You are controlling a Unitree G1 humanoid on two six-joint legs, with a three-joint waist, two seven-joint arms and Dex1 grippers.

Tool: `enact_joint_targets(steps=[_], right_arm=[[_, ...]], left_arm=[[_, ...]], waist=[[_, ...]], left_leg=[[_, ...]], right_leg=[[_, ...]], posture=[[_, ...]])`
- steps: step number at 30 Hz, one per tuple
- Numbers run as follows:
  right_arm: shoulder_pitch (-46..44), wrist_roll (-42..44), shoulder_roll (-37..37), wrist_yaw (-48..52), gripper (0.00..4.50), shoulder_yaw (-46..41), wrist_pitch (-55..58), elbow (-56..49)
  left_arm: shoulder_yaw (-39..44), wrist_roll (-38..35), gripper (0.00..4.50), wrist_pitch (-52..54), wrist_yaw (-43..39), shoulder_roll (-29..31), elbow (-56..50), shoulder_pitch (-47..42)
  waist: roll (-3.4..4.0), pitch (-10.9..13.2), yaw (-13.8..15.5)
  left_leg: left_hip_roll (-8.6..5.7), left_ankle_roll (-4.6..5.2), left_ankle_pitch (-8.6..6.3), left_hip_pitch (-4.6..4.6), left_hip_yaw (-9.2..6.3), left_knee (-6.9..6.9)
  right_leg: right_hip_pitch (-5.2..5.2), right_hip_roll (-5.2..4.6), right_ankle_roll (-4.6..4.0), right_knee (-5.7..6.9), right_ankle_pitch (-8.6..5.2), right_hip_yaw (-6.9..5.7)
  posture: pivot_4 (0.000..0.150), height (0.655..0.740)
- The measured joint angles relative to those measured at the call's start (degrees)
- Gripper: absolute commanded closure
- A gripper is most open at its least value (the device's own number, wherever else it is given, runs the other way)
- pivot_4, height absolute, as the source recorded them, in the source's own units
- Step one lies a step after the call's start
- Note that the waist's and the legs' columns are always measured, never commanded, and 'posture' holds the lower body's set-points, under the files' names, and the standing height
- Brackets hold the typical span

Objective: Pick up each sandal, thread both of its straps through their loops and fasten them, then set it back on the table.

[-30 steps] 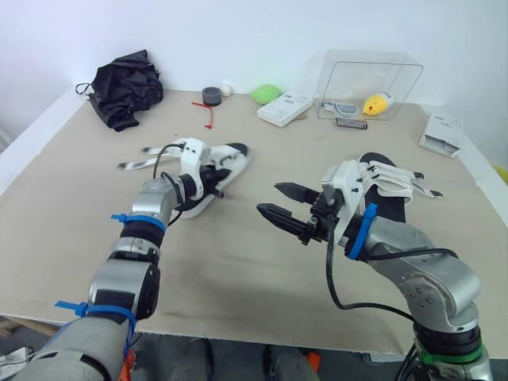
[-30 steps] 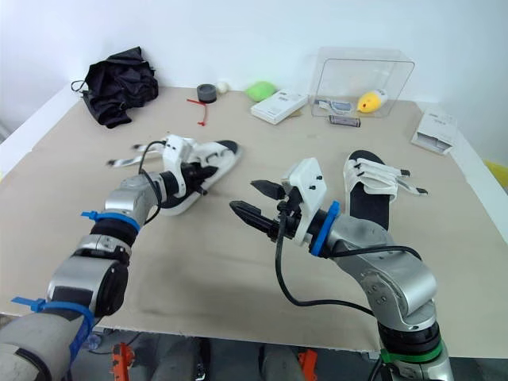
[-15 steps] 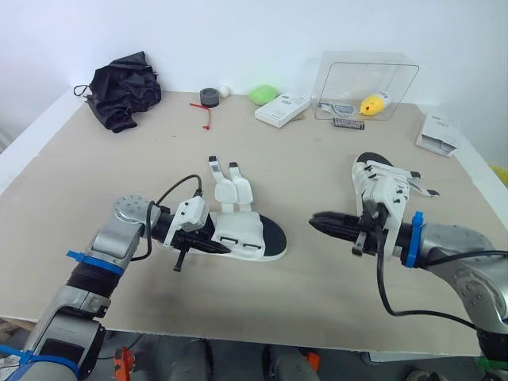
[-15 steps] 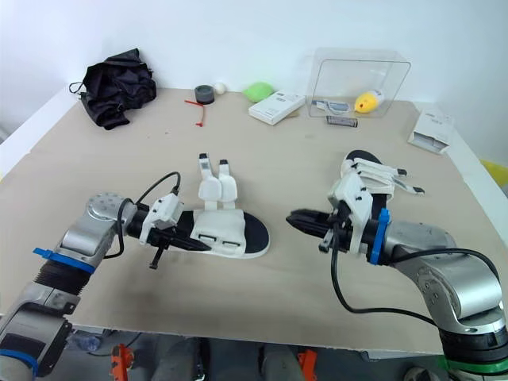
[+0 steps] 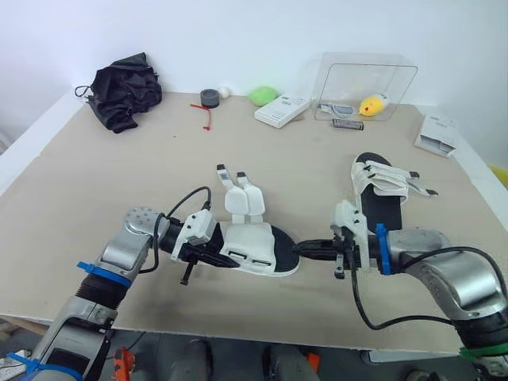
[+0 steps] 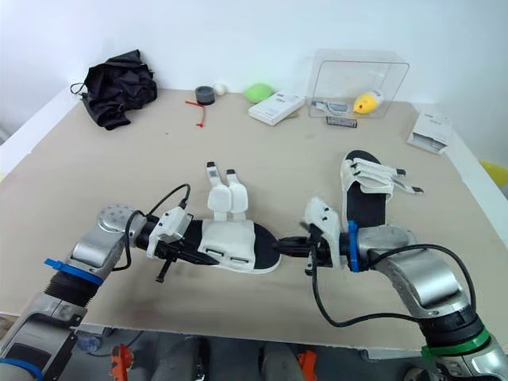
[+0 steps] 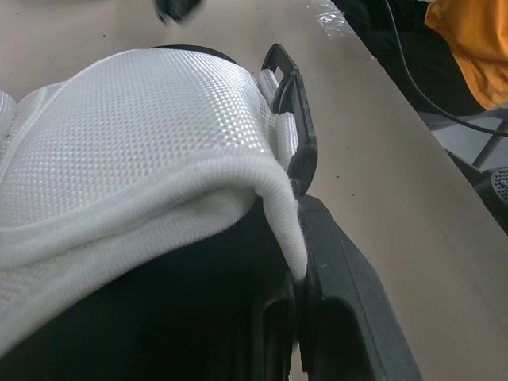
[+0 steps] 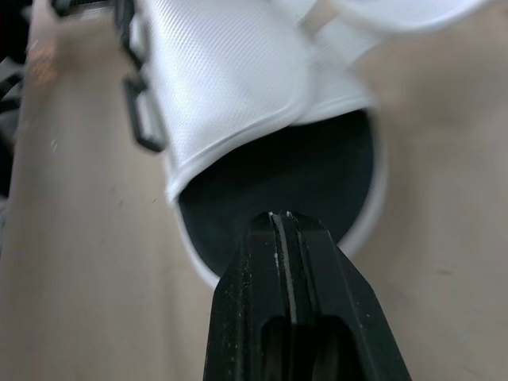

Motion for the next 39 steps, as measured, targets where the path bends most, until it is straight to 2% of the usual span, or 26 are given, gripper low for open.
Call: enact_joint_targets(steps=[3,6,17,39], right_arm=[[-1.1,-1.1,0.7,0.9,4.46,1.8,-0.6,0.7],[-4.2,-3.7,5.5,1.9,4.46,6.5,-1.8,3.3],[-10.3,-7.5,13.1,3.7,4.46,10.4,-2.1,10.2],[-15.8,-8.7,11.5,12.2,4.46,7.8,-7.6,21.4]], left_arm=[[0.0,0.0,4.50,0.0,0.1,-0.4,0.0,0.1],[0.0,0.1,4.50,0.0,0.5,-0.5,-0.2,0.3],[1.1,-0.1,4.50,1.1,1.4,-0.1,-1.3,1.7],[1.1,0.3,4.50,-3.1,-0.2,-5.3,11.1,-5.6]], waist=[[0.00,0.0,0.1],[0.03,0.0,0.1],[0.07,-0.1,-0.1],[0.10,-0.1,0.0]], left_leg=[[-0.01,0.00,0.00,-0.01,0.00,0.00],[0.00,0.00,0.00,0.00,-0.01,0.02],[0.26,0.00,0.00,0.18,0.02,0.03],[0.28,0.02,0.05,0.13,-0.04,0.05]], right_leg=[[0.01,-0.01,0.00,0.00,0.00,0.00],[0.01,0.00,0.01,0.01,0.01,0.00],[0.04,0.29,-0.07,0.08,0.06,0.05],[-0.04,0.45,-0.41,0.16,0.24,0.10]], posture=[[0.150,0.7400],[0.150,0.7400],[0.150,0.7400],[0.150,0.7400]])
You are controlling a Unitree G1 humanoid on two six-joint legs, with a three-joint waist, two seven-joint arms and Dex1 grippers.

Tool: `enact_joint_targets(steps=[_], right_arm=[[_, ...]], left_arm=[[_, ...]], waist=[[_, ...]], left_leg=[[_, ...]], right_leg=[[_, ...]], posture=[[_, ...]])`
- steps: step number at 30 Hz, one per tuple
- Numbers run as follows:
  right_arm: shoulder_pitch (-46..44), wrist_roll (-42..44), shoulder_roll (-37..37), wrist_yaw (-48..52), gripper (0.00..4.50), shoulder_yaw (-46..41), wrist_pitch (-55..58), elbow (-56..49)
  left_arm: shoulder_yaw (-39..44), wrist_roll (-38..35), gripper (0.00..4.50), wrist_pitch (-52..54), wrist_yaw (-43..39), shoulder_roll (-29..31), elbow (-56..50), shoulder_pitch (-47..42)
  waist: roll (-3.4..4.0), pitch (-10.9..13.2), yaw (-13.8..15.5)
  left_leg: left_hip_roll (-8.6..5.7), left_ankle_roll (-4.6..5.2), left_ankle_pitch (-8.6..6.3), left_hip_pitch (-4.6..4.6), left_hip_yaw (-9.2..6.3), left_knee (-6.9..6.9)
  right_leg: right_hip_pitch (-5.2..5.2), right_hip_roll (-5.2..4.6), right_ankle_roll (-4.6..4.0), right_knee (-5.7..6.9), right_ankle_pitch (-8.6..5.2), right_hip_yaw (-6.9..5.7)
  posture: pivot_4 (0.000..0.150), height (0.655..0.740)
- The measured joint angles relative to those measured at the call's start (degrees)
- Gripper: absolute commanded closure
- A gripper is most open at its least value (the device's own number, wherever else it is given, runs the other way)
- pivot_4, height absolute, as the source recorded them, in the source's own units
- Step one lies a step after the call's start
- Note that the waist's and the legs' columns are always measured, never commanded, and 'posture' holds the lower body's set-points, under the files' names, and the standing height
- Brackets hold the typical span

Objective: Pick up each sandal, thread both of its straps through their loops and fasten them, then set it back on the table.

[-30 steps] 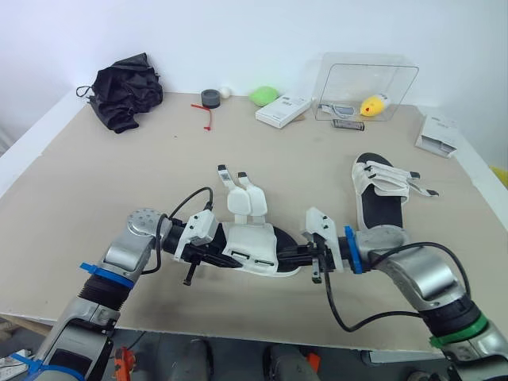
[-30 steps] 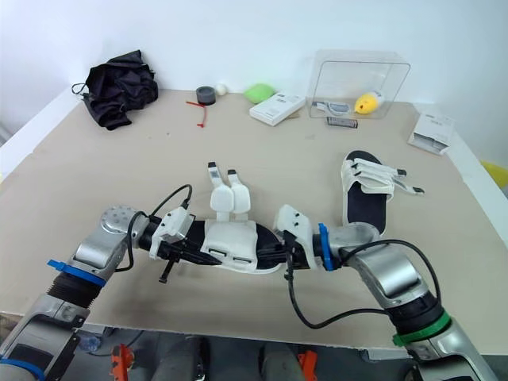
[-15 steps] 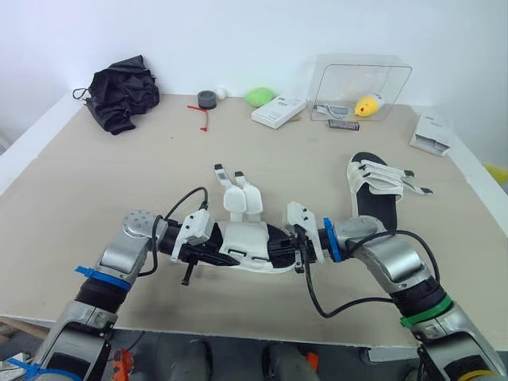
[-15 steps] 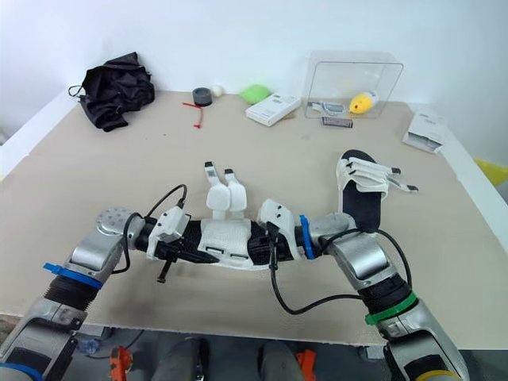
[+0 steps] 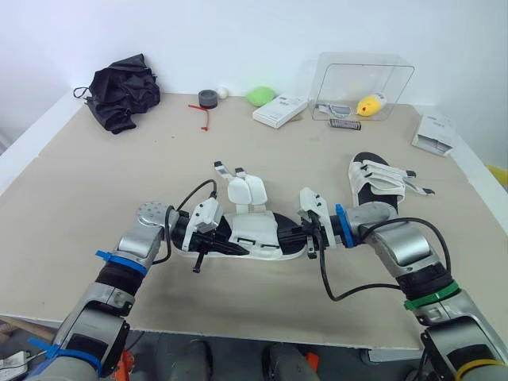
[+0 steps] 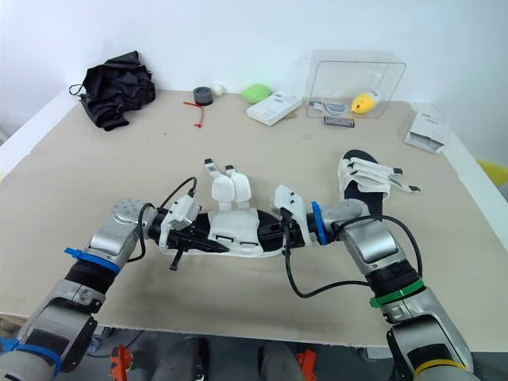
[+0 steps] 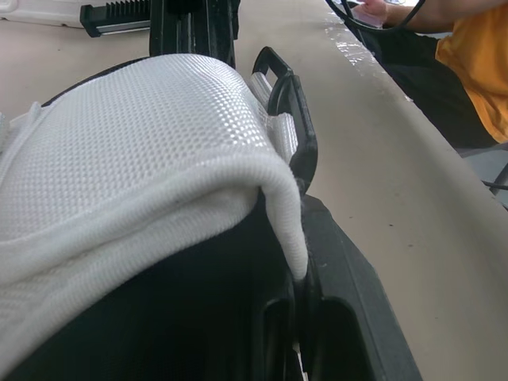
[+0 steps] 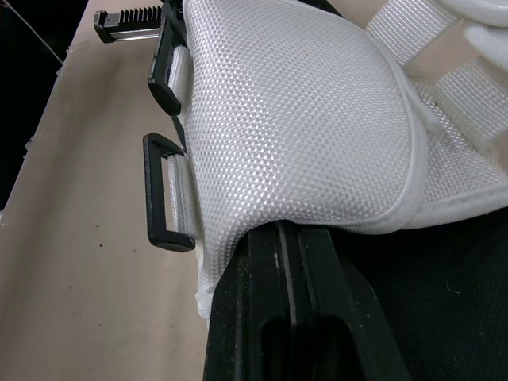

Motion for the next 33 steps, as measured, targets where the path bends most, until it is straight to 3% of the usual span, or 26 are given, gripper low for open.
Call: enact_joint_targets(steps=[8,12,25,33], right_arm=[[0.1,-2.7,4.2,0.2,4.46,0.7,-3.8,5.8],[-1.2,-5.2,5.9,-0.5,4.46,1.8,-6.6,8.7],[-0.2,-5.3,5.0,0.9,4.46,1.4,-6.4,7.2],[1.4,-3.3,3.2,2.1,4.46,-0.4,-0.4,3.0]], left_arm=[[0.2,1.1,4.50,0.1,0.2,0.9,-0.6,1.0],[0.4,1.5,4.50,0.5,0.9,1.5,-1.0,1.9],[0.5,1.6,4.50,-0.8,1.3,1.4,-2.5,2.9],[0.3,1.6,4.50,-5.3,-0.1,0.8,1.4,1.4]], waist=[[0.01,-0.2,-0.5],[-0.03,-0.2,-1.0],[-0.04,-0.3,-0.9],[-0.03,-0.3,-0.4]], left_leg=[[0.11,0.00,0.00,0.23,-0.01,0.00],[0.14,0.01,0.01,0.82,-0.11,-0.07],[0.06,-0.04,-0.02,0.86,-0.06,-0.12],[0.04,-0.06,-0.04,0.83,-0.04,-0.16]], right_leg=[[0.09,0.16,-0.02,0.09,-0.03,0.07],[0.44,0.38,-0.05,0.19,-0.05,0.27],[0.37,0.35,-0.04,0.43,-0.29,0.43],[0.29,0.33,-0.06,0.46,-0.36,0.44]], posture=[[0.150,0.7400],[0.150,0.7400],[0.150,0.7400],[0.150,0.7400]])
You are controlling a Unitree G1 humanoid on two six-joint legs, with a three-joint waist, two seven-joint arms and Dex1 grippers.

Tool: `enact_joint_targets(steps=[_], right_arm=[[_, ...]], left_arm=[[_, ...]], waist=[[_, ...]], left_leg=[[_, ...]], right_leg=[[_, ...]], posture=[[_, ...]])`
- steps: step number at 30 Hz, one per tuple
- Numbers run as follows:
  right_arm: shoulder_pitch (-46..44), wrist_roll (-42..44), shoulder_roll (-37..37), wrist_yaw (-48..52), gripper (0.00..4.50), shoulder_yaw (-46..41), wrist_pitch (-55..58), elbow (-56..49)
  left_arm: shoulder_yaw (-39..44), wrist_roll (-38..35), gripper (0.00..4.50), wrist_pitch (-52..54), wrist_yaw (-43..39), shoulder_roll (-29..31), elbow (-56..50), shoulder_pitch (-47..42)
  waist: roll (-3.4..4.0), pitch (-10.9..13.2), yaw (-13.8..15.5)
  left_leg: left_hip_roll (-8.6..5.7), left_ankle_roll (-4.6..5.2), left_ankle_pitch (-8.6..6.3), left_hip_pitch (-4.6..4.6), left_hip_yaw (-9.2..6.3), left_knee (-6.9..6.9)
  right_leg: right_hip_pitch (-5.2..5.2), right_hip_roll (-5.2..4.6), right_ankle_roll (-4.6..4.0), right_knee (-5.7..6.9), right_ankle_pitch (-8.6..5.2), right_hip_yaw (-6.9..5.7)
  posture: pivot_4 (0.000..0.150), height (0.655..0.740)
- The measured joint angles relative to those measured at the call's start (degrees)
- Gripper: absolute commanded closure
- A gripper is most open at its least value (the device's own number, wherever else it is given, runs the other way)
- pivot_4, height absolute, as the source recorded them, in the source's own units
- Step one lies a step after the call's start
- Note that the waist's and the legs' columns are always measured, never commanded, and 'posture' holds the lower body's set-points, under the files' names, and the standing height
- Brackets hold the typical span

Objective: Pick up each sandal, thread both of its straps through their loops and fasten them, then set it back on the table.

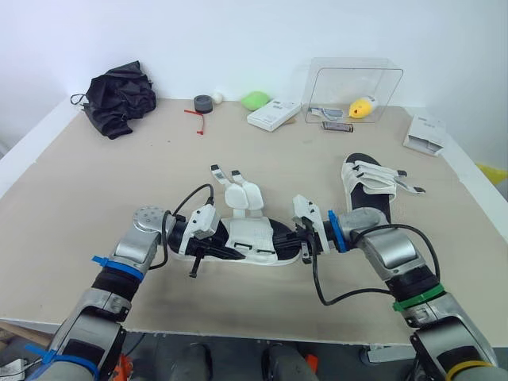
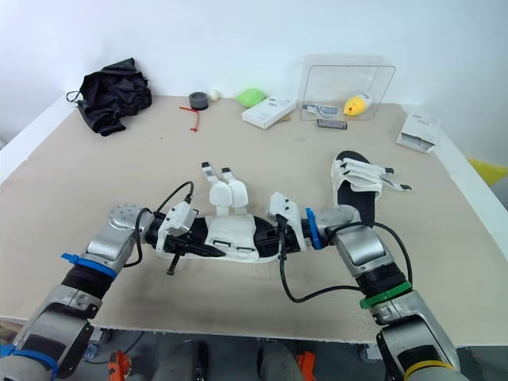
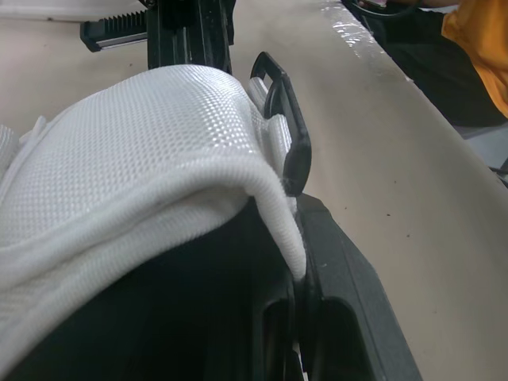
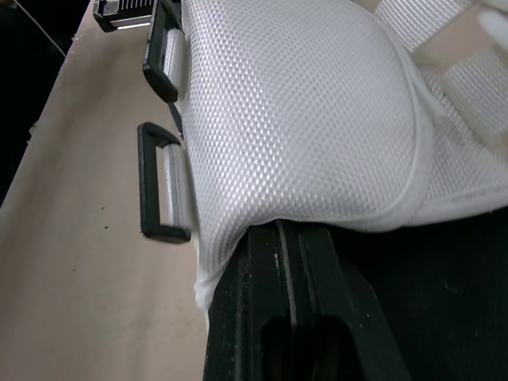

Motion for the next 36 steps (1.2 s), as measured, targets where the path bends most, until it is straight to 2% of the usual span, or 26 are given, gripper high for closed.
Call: enact_joint_targets(steps=[5,15,19,23,36], right_arm=[[1.9,0.4,-0.1,-0.7,4.46,-1.3,1.1,-1.6],[0.4,-0.3,0.0,-1.1,4.46,0.3,0.8,0.3],[-2.2,-2.2,0.9,-1.6,4.46,2.9,0.4,2.9],[-3.4,-3.3,1.4,-2.8,4.46,4.3,0.4,4.4],[-1.6,-2.9,0.7,-1.7,4.46,3.4,0.4,1.7]], left_arm=[[0.0,0.0,4.50,-2.2,-1.2,0.0,3.0,-1.2],[0.0,0.0,4.50,-2.2,-1.4,0.3,3.0,-1.2],[0.2,0.3,4.50,-2.3,-1.0,0.8,3.3,-0.8],[0.2,0.7,4.50,-2.3,0.1,0.8,3.4,-0.4],[0.2,0.5,4.50,-6.4,0.0,0.6,5.2,-0.5]], waist=[[0.01,0.0,0.1],[-0.02,0.0,0.0],[-0.19,-0.2,-0.3],[-0.48,-0.5,-0.9],[-0.54,-0.6,-0.9]], left_leg=[[0.00,0.01,0.01,0.05,0.00,0.00],[0.00,0.02,0.01,0.11,0.00,0.02],[-0.01,0.02,0.01,0.34,0.00,0.02],[-0.01,-0.20,-0.12,0.98,-0.03,-0.06],[-0.01,-0.21,-0.13,0.93,0.05,-0.18]], right_leg=[[-0.03,0.02,-0.21,0.13,-0.10,0.02],[-0.05,0.06,-0.37,0.15,-0.09,0.08],[0.00,0.09,-0.53,0.15,0.04,0.18],[0.12,-0.03,-0.67,0.12,0.08,0.27],[-0.04,-0.11,-0.65,0.11,0.05,0.41]], posture=[[0.150,0.7400],[0.150,0.7400],[0.150,0.7400],[0.150,0.7400],[0.150,0.7400]])
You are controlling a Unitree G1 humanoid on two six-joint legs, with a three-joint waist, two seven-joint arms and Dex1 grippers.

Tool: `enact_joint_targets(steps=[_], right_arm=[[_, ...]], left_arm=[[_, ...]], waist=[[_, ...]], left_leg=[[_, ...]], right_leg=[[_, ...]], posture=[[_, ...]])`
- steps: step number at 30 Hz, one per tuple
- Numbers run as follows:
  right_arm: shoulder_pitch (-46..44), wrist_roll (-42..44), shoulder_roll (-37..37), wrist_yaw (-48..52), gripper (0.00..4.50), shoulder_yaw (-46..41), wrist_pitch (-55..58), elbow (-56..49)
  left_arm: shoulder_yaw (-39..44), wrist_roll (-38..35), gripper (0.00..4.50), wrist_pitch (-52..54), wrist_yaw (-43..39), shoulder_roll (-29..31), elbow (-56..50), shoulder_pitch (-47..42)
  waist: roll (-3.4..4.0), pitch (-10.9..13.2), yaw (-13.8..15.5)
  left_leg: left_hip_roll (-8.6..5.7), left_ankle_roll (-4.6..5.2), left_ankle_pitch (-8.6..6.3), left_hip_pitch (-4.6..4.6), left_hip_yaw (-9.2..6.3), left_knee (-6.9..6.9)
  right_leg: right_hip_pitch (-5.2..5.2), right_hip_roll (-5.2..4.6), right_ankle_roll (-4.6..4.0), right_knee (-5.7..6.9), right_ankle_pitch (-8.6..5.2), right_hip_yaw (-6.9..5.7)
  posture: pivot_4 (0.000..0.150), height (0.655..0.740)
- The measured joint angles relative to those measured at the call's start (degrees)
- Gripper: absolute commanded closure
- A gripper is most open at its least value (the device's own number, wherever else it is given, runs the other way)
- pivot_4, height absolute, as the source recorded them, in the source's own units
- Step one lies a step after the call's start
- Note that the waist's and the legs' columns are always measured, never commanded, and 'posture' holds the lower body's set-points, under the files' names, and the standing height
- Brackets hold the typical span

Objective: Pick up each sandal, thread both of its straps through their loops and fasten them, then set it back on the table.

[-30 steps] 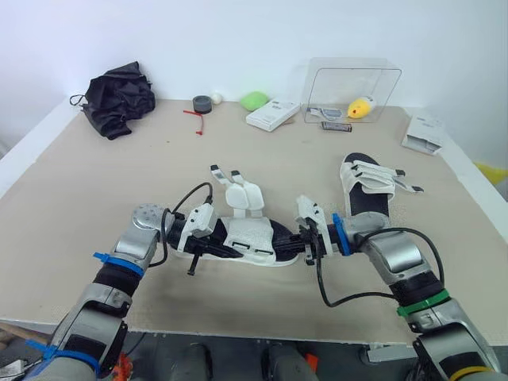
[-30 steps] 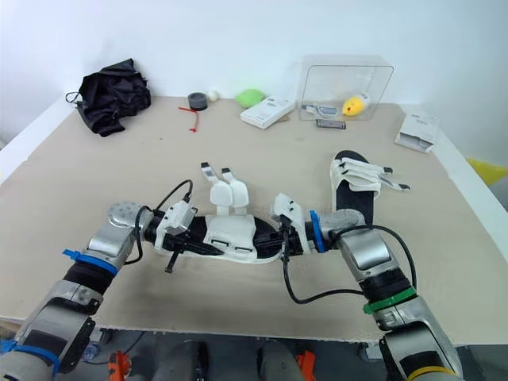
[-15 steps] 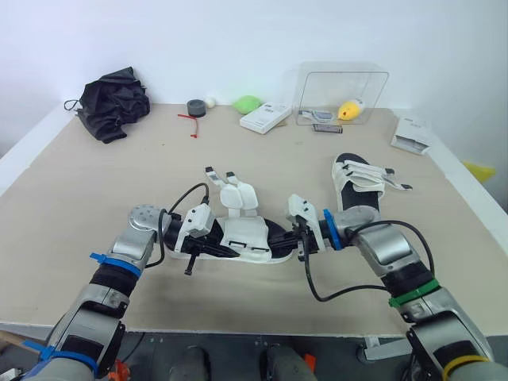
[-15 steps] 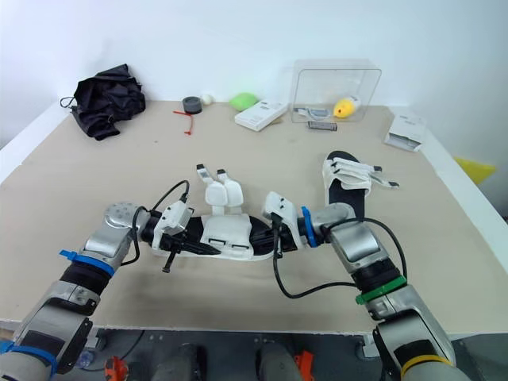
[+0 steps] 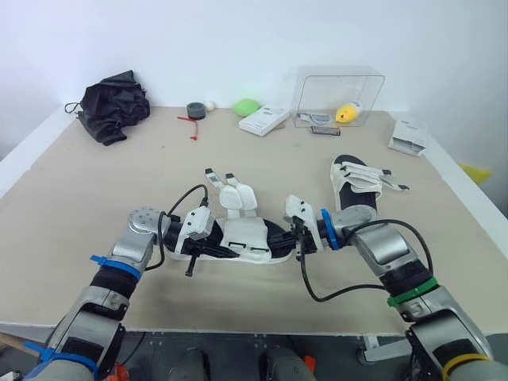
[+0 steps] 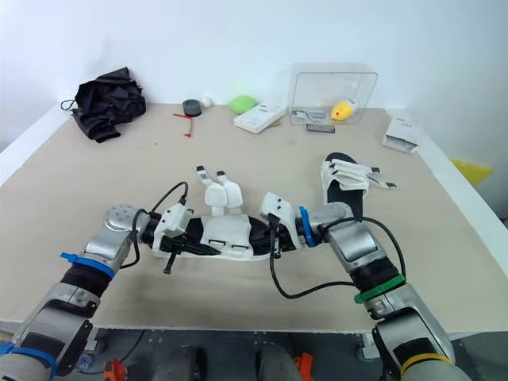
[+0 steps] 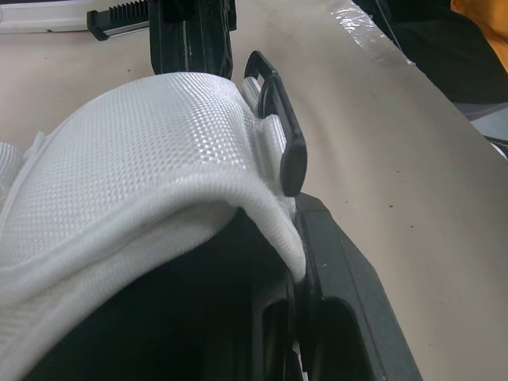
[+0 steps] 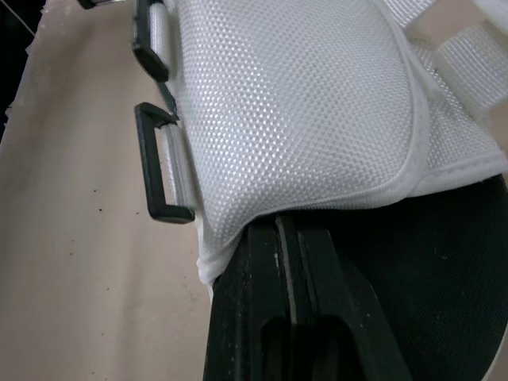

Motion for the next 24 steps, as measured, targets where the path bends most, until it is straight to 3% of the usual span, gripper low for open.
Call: enact_joint_targets(steps=[11,23,24], right_arm=[[0.5,0.0,0.3,-1.0,4.46,-0.2,-0.6,-0.2],[0.3,0.0,0.3,-0.8,4.46,-0.2,-0.5,0.1],[0.3,0.0,0.3,-0.8,4.49,-0.2,-0.5,0.1]], left_arm=[[0.0,0.1,4.50,-5.3,-1.0,-0.5,6.2,-2.5],[0.0,0.1,4.50,-5.3,-1.1,-0.4,6.1,-2.5],[0.0,0.1,4.19,-5.3,-1.1,-0.4,6.1,-2.5]], waist=[[0.01,0.0,0.0],[0.02,0.0,0.0],[0.01,0.0,0.0]], left_leg=[[-0.02,-0.15,-0.10,0.03,-0.07,-0.09],[-0.06,-0.15,-0.10,0.05,-0.07,-0.45],[-0.06,-0.15,-0.10,0.05,-0.07,-0.45]], right_leg=[[-0.05,0.01,-0.01,-0.01,-0.18,0.01],[-0.10,-0.06,-0.04,-0.19,-0.17,0.01],[-0.10,-0.06,-0.04,-0.20,-0.17,0.01]], posture=[[0.150,0.7400],[0.150,0.7400],[0.150,0.7400]])
